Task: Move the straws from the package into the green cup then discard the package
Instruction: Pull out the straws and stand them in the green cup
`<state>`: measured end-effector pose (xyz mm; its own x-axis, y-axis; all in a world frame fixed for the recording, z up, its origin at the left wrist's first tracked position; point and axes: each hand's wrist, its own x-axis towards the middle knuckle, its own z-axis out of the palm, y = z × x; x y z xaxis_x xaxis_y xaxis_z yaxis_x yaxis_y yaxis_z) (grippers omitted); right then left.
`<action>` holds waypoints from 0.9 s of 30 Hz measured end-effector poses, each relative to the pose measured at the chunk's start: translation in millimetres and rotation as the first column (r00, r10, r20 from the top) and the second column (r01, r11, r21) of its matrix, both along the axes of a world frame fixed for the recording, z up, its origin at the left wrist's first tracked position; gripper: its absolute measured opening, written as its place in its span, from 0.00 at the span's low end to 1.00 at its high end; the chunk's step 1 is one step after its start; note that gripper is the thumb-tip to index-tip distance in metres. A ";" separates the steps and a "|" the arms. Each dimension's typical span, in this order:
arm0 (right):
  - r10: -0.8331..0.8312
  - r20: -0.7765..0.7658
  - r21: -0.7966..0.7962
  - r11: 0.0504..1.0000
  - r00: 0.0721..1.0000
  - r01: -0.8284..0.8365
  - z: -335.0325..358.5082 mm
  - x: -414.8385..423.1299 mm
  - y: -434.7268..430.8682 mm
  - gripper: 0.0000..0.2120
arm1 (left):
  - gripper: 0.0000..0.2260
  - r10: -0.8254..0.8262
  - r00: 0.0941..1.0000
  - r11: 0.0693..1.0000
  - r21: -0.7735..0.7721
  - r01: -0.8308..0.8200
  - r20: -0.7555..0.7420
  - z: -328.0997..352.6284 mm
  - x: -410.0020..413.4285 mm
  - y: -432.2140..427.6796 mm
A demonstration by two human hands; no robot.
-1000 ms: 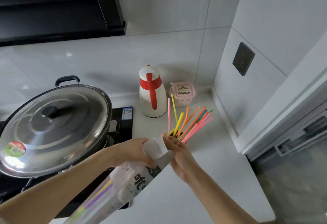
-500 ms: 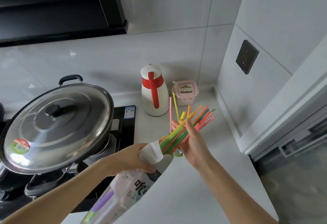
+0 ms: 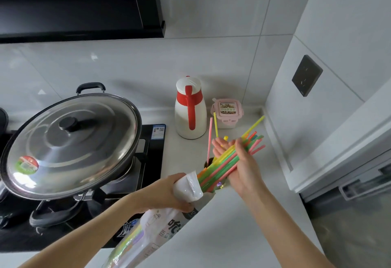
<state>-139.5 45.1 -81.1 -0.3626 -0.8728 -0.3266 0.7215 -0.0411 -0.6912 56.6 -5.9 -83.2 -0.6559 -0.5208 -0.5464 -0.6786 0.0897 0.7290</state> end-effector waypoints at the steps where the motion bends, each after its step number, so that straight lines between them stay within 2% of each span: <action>1: -0.065 -0.006 -0.021 0.998 0.998 0.065 6.3 -4.4 -1.7 0.23 | 0.23 0.000 1.000 1.000 -0.009 0.000 -0.003 -1.4 0.9 0.7; 4: -0.246 -0.031 -0.076 0.967 0.969 0.243 28.4 -22.0 -8.2 0.20 | 0.23 -0.020 1.000 0.998 -0.060 0.020 -0.005 -5.2 4.6 1.1; 6: -0.315 -0.060 -0.120 0.944 0.947 0.306 44.4 -36.5 -10.8 0.20 | 0.22 -0.017 1.000 0.995 -0.096 0.016 -0.002 -8.3 8.4 0.0; 11: -0.388 -0.185 -0.239 0.909 0.903 0.341 79.7 -64.6 -11.1 0.24 | 0.27 0.036 0.999 0.992 -0.122 -0.038 -0.013 -18.1 18.4 -3.0; 16: -0.478 -0.298 -0.329 0.864 0.826 0.381 102.8 -78.0 -12.2 0.24 | 0.26 0.098 0.995 0.981 -0.172 -0.094 0.016 -28.4 28.0 -6.9; 20: -0.504 -0.372 -0.395 0.846 0.779 0.359 107.1 -75.1 -18.6 0.24 | 0.24 0.153 0.987 0.966 -0.216 -0.141 0.040 -34.3 38.0 -10.4; 27: -0.421 -0.467 -0.346 0.896 0.778 0.277 59.2 -46.1 -43.3 0.22 | 0.23 0.278 0.960 0.933 -0.244 -0.264 0.024 -37.5 45.9 -15.4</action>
<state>-185.6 1.8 -21.9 -0.7080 -0.6754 0.2061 0.1593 -0.4371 -0.8852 102.5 -21.4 -120.7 -0.4432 -0.7928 -0.4184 -0.7413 0.0616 0.6684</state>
